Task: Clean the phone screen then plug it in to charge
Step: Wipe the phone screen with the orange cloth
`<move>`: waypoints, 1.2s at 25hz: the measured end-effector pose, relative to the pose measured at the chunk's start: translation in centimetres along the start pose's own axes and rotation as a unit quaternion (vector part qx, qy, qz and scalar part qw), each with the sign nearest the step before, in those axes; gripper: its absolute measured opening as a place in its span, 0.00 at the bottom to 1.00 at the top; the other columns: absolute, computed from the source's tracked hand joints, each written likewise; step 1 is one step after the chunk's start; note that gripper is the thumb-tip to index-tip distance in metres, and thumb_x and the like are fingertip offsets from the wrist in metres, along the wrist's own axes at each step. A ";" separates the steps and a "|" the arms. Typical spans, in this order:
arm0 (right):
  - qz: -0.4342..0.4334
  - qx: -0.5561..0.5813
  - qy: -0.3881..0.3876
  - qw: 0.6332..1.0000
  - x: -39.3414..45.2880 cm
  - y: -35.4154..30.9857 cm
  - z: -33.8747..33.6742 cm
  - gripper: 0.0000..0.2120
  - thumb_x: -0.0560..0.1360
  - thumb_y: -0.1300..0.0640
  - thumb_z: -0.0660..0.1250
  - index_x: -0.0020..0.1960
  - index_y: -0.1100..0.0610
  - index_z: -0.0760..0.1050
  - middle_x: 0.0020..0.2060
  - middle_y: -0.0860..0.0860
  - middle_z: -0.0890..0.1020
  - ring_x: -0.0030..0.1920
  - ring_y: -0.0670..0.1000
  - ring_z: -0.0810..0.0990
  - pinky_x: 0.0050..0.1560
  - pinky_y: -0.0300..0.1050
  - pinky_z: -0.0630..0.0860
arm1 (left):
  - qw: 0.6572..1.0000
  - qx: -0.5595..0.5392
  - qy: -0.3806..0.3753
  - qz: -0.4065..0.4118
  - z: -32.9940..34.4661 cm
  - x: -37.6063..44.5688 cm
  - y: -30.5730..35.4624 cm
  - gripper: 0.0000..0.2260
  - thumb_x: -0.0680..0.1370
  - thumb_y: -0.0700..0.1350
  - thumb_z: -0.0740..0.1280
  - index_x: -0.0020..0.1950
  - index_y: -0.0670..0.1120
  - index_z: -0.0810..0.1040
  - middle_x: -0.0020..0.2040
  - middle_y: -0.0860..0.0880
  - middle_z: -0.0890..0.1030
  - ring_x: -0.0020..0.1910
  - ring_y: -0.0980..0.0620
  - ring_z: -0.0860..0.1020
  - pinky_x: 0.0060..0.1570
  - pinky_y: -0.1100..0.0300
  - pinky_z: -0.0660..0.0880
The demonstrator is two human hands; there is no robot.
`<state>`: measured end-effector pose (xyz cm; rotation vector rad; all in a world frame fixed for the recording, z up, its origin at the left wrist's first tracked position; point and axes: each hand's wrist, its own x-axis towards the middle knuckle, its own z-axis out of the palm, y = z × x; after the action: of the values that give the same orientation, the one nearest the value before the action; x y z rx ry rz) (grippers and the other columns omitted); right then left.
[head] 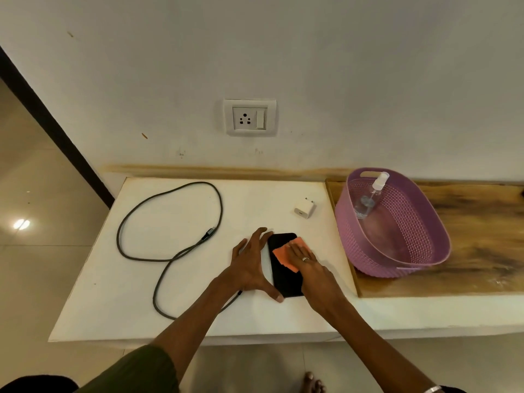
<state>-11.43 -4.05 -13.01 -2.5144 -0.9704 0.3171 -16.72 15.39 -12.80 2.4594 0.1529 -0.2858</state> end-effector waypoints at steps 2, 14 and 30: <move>0.003 -0.035 -0.035 0.999 0.2 -1.0 1.3 0.35 0.77 0.61 0.63 0.78 0.50 0.49 0.78 0.49 0.51 0.78 0.52 0.50 0.75 0.45 0.53 | 1.000 -0.013 -0.009 0.011 -0.2 0.0 -0.1 0.66 0.51 0.66 0.80 0.78 0.57 0.42 0.79 0.58 0.42 0.79 0.46 0.48 0.77 0.49 0.46; 0.043 -0.022 -0.057 0.997 -0.5 0.0 0.5 0.34 0.79 0.55 0.62 0.77 0.49 0.45 0.78 0.48 0.52 0.77 0.53 0.54 0.73 0.44 0.58 | 1.000 0.001 -0.016 -0.007 -0.3 0.0 0.0 0.66 0.52 0.66 0.80 0.78 0.57 0.41 0.78 0.58 0.43 0.79 0.48 0.46 0.75 0.53 0.43; -0.019 -0.090 -0.084 0.992 -1.2 0.3 0.7 0.38 0.76 0.65 0.63 0.78 0.47 0.46 0.78 0.46 0.48 0.78 0.53 0.47 0.74 0.49 0.58 | 1.000 -0.017 -0.017 -0.010 -0.2 -0.1 -0.2 0.65 0.50 0.68 0.79 0.76 0.60 0.42 0.77 0.62 0.47 0.78 0.51 0.48 0.71 0.58 0.40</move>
<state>-12.43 -4.85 -13.72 -2.6622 -1.1572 0.4535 -16.85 15.72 -12.73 2.4182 0.1657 -0.3309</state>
